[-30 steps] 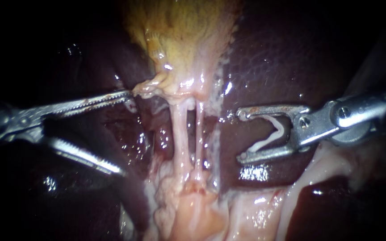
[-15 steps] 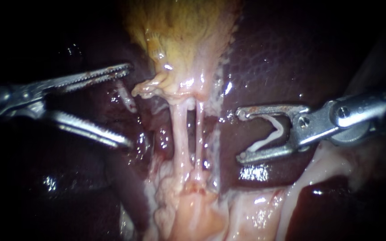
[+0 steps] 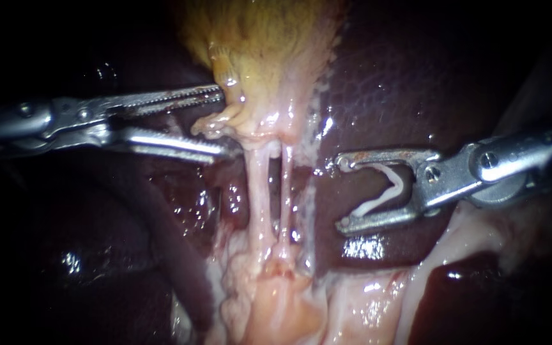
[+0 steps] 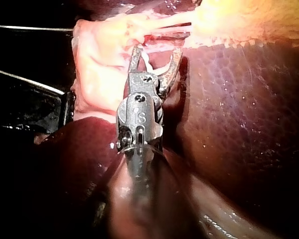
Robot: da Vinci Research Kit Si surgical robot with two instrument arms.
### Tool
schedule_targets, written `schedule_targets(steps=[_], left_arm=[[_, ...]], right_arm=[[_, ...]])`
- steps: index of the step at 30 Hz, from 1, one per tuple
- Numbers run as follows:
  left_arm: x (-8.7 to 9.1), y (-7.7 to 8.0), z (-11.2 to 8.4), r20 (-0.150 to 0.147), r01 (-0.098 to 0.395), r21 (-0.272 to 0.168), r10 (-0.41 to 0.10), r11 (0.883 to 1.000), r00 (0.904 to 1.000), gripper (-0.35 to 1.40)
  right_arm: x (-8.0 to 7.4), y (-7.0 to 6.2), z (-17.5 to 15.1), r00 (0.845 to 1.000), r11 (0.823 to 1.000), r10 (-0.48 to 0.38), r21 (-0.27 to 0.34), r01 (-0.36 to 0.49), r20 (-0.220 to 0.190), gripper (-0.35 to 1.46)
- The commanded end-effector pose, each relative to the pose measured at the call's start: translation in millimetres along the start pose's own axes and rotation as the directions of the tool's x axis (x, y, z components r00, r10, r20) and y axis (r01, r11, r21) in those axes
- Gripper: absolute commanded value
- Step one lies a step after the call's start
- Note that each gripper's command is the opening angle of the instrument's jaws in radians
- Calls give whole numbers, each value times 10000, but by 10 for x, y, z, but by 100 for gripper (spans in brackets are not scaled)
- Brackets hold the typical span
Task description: Grabbing gallbladder
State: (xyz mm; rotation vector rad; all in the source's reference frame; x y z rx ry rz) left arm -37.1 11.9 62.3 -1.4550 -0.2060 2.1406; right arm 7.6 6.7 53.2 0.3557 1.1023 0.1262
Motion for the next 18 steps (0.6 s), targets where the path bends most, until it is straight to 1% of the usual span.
schedule_targets(steps=[1, 3, 7, 8, 11, 12, 14, 18], left_arm=[[0, 0, 0, 7, -2, 1, 2, 10000, 10000, 26], [-1, 1, -2, 8, -4, 5, 4, 10000, 10000, 19], [0, 4, -6, 13, -2, 11, 2, 10000, 10000, 17], [1, 6, -7, 14, -1, 18, 0, 10000, 10000, 12], [4, 11, -10, 23, 10, 51, -11, 10000, 10000, -15], [6, 14, -11, 28, 74, 67, -74, 10000, 10000, -35], [8, 18, -13, 37, 259, 88, -260, 9996, 9997, -35], [13, 24, -17, 167, 501, 104, -502, 9987, 9986, -35]], right_arm=[[0, 0, 0, 10000, 10000, 0, -2, 0, 1, 50], [0, 0, 0, 10000, 10000, 0, -2, 0, 1, 50], [0, 0, 0, 10000, 10000, 0, -2, 0, 0, 50], [0, 0, 0, 10000, 10000, 0, -2, 0, 0, 50], [0, 0, 0, 10000, 10000, -1, -2, 1, 0, 50], [0, 0, 0, 10000, 10000, -1, -2, 1, 0, 50], [0, 0, 0, 10000, 10000, 0, -2, 0, 1, 50], [0, 0, 0, 10000, 10000, 0, -2, 0, 1, 50]])
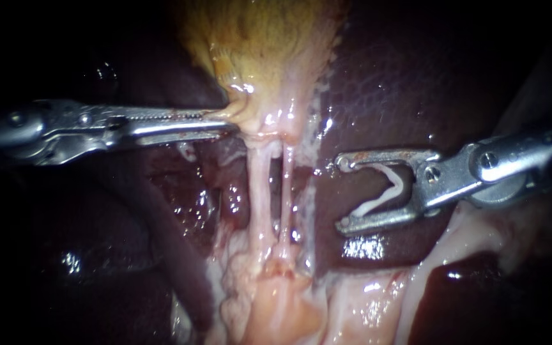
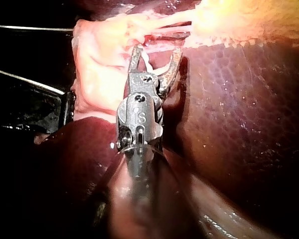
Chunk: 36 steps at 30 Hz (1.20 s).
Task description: Grabbing gallbladder
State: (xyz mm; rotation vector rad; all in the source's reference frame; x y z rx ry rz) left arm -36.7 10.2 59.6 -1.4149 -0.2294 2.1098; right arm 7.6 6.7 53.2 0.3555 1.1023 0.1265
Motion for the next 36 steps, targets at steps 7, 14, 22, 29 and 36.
schedule_targets(steps=[7, 14, 22, 29, 36], left_arm=[[4, 4, -3, 132, 23, -20, -23, 10000, 9999, -35], [19, 4, -22, 150, 219, -110, -218, 9997, 9996, -35], [61, 1, -71, -157, 517, 64, -516, 9986, 9985, -35], [77, -5, -96, -345, 773, 265, -763, 9967, 9965, -35], [74, -3, -94, -338, 772, 354, -760, 9964, 9965, -35]], right_arm=[[0, 0, 0, 10000, 10000, -2, 2, 2, 0, 50], [0, 0, 0, 10000, 10000, -2, 2, 2, 0, 50], [-1, 0, 0, 10000, 10000, 0, -1, 0, 1, 50], [-1, 1, 0, 10000, 10000, 3, -7, -3, 3, 50], [-1, 1, 0, 10000, 10000, 4, -8, -4, 3, 50]])
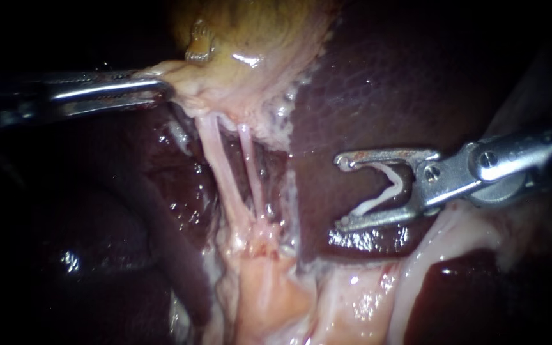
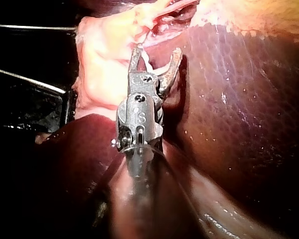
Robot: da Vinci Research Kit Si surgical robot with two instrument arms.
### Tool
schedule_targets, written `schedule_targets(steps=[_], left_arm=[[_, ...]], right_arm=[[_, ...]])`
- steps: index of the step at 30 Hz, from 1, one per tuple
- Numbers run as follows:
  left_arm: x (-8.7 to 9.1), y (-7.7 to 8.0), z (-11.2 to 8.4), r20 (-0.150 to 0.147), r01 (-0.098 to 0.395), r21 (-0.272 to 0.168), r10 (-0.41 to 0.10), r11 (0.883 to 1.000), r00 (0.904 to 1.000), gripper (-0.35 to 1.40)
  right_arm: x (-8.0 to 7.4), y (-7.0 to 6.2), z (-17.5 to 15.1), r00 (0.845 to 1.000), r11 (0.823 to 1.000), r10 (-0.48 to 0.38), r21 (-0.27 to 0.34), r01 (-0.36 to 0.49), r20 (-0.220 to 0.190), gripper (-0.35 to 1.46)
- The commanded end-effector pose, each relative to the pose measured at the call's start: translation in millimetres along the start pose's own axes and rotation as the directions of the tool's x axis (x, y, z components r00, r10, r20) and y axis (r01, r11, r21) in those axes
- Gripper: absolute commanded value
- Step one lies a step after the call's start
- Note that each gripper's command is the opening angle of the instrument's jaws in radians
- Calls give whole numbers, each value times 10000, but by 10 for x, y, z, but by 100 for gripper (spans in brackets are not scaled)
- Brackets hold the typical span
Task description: Grabbing gallbladder
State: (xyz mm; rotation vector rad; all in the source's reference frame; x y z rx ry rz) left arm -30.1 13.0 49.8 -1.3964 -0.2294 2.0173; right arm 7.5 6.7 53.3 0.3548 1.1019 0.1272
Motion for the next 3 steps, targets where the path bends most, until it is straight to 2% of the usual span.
schedule_targets(steps=[1, 3], left_arm=[[-1, 0, 0, 0, -7, 18, 7, 10000, 10000, -35], [-1, 0, 0, 3, -3, 36, 3, 10000, 10000, -35]], right_arm=[[0, 0, 0, 10000, 10000, 0, 0, 0, 1, 50], [0, 0, 0, 10000, 10000, 0, 0, 0, 1, 50]])
